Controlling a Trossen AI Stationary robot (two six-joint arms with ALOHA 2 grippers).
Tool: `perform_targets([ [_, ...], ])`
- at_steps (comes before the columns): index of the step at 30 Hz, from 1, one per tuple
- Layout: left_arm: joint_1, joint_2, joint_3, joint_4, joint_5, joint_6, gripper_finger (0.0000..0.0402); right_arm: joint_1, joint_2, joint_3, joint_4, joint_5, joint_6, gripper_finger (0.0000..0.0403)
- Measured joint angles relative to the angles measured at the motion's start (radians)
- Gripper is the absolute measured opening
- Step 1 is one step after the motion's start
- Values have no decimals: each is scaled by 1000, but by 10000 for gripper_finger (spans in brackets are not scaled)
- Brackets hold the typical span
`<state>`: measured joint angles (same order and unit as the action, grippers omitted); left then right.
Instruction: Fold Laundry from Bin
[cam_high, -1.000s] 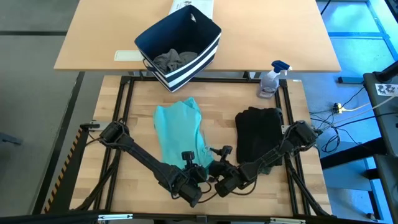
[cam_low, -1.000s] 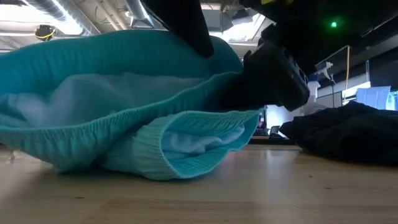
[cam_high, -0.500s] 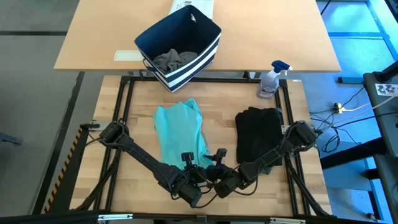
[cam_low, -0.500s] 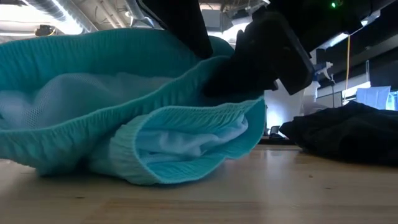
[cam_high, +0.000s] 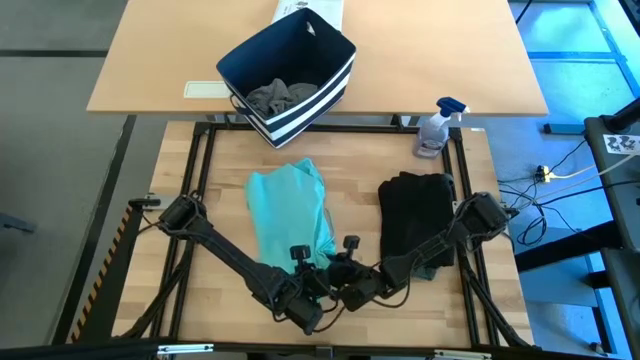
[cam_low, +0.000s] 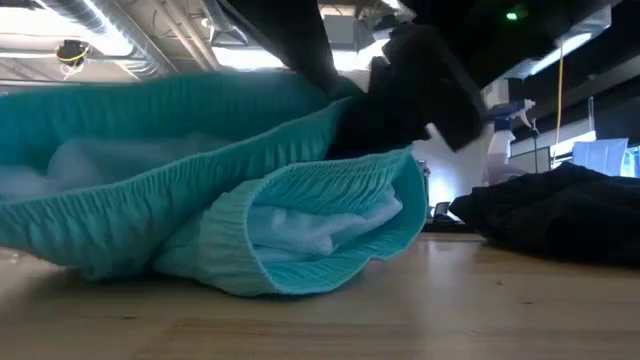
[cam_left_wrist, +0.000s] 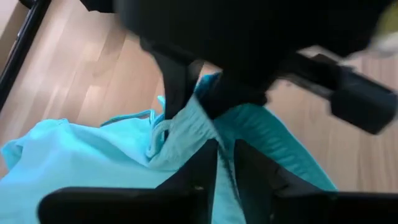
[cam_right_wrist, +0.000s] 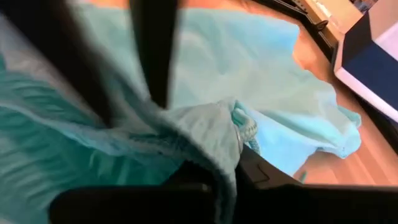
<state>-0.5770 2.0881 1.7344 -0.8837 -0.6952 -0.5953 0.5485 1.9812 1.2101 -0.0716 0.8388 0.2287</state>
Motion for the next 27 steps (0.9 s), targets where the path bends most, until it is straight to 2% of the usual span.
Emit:
perform_targets([
  [5, -35, -54, 0, -48, -25, -67, 84, -42, 0, 34, 2, -38, 6, 28],
  [10, -110, -76, 0, -16, -20, -198, 98, -73, -2, 63, -1, -100, 6, 11],
  [14, -162, -9, 2, 23, 10, -303, 93, -79, -2, 67, 2, -116, 7, 17],
  [17, -179, 37, -1, 12, -28, -410, 81, -80, -2, 67, 1, -117, 25, 30],
  [20, -192, 43, 0, 18, -82, -441, 69, -80, -2, 67, 3, -117, 29, 29],
  [24, -191, 46, 0, 16, -79, -414, 68, -80, -2, 67, 4, -118, 29, 18],
  [27, -183, 46, -7, 7, -157, -398, 77, -86, -2, 67, 10, -140, 29, 17],
])
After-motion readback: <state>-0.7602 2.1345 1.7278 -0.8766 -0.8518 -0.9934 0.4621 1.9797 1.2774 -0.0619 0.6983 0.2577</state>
